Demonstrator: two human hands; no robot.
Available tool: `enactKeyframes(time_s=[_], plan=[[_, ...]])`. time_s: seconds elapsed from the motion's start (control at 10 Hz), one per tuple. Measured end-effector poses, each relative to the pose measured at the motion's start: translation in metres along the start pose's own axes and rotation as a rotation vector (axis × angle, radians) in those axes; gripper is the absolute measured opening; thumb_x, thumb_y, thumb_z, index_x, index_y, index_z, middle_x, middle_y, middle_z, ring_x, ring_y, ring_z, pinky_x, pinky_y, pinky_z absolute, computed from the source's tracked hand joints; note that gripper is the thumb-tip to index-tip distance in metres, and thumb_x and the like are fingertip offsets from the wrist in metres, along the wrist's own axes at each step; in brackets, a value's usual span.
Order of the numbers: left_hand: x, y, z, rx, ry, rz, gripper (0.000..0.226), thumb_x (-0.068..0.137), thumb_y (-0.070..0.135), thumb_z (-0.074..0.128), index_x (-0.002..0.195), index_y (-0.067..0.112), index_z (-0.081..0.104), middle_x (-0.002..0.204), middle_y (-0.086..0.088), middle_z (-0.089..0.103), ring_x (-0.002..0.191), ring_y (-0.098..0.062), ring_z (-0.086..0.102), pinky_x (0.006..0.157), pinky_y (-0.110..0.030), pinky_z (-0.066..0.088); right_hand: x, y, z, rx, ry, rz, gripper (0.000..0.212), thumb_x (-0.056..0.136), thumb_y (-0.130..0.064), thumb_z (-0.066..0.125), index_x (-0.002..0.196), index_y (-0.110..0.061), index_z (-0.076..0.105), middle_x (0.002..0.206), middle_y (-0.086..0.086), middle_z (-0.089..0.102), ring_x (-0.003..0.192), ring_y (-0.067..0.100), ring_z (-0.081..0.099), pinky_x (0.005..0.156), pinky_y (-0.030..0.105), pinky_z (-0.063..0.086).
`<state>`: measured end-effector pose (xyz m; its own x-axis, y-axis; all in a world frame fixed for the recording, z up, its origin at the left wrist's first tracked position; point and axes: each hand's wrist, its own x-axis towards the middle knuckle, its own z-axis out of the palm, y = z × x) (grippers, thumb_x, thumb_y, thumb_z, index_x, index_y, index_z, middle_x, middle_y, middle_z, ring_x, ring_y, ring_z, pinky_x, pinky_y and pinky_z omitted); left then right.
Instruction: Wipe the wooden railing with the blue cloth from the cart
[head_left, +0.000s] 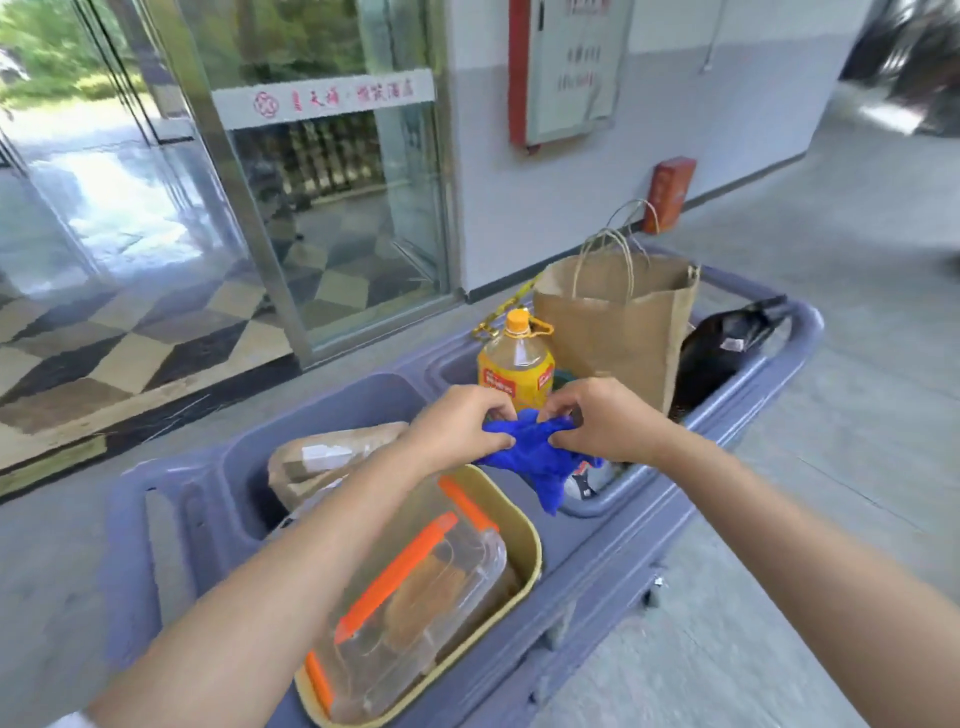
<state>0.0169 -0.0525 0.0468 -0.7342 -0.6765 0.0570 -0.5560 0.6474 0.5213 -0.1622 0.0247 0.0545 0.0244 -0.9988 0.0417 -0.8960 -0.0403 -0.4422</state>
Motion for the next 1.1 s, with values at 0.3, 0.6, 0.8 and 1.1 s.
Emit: enactKeyframes(time_s=[0.3,0.6,0.8,1.1], plan=[[0.010,0.010,0.062,0.084,-0.136,0.025,0.015,0.078,0.023,0.065,0.093,0.020,0.064,0.096,0.000,0.067,0.090,-0.019,0.059,0.077,-0.037,0.050,-0.038,0.039,0.034,0.048,-0.037,0.119,0.022,0.070,-0.012,0.065,0.092,-0.011,0.070,0.095,0.004,0.070,0.086,0.017,0.059,0.074,0.021,0.041],[0.006,-0.005,0.090,0.153,-0.230,0.031,0.015,0.078,0.020,0.063,0.092,0.017,0.061,0.098,-0.002,0.065,0.091,-0.020,0.059,0.075,-0.034,0.047,-0.046,0.051,0.071,0.101,-0.103,0.191,0.024,0.072,-0.013,0.065,0.097,-0.014,0.068,0.101,0.004,0.070,0.094,0.020,0.060,0.084,0.032,0.049],[0.005,-0.013,0.098,0.152,-0.245,0.033,0.022,0.075,0.020,0.064,0.096,0.016,0.062,0.104,-0.002,0.064,0.096,-0.017,0.057,0.075,-0.027,0.042,-0.046,0.052,0.081,0.097,-0.133,0.209,0.027,0.071,-0.015,0.066,0.098,-0.015,0.067,0.104,0.003,0.069,0.095,0.020,0.060,0.085,0.033,0.049],[0.017,0.002,0.073,0.178,-0.410,0.037,0.023,0.078,0.021,0.064,0.099,0.013,0.062,0.104,-0.004,0.066,0.096,-0.021,0.060,0.077,-0.033,0.048,-0.034,0.038,0.059,0.084,-0.198,0.237,0.027,0.073,-0.015,0.065,0.099,-0.010,0.066,0.102,0.007,0.070,0.095,0.022,0.061,0.078,0.025,0.045]])
